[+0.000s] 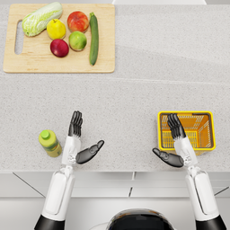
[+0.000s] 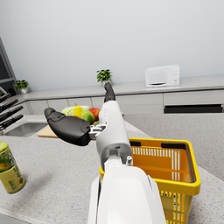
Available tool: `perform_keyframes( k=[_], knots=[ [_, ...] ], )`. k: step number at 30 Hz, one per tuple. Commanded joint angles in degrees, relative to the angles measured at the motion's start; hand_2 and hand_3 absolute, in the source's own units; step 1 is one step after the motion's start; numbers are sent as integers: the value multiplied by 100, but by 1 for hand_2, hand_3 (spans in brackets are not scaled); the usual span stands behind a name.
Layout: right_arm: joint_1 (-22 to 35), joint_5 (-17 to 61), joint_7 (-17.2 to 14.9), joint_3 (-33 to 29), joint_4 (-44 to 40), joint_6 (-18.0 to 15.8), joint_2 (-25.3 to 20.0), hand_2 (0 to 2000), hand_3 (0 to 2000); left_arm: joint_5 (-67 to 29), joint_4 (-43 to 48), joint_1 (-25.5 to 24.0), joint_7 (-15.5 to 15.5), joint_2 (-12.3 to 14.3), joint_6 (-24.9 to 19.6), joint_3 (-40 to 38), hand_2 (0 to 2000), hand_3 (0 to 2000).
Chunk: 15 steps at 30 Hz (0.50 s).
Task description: Pick up the green tea and place it into the yellow basket
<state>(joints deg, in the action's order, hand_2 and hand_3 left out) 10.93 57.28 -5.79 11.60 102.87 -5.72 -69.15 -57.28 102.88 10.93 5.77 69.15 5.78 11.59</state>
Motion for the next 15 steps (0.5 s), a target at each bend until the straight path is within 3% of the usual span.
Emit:
perform_keyframes(
  k=[1, 11, 15],
  knots=[
    [0, 0, 0, 0, 0, 0, 0, 0, 0, 0, 0, 0, 0, 0, 0, 0, 0, 0],
    [10, 0, 0, 172, -93, 0, -6, 0, 0, 0, -94, 10, 0, 6, 0, 172, 0, 0],
    [316, 0, 426, -97, 165, 421, -246, 0, 0, 0, 102, 65, -424, 105, -425, -313, 0, 0]
  ],
)
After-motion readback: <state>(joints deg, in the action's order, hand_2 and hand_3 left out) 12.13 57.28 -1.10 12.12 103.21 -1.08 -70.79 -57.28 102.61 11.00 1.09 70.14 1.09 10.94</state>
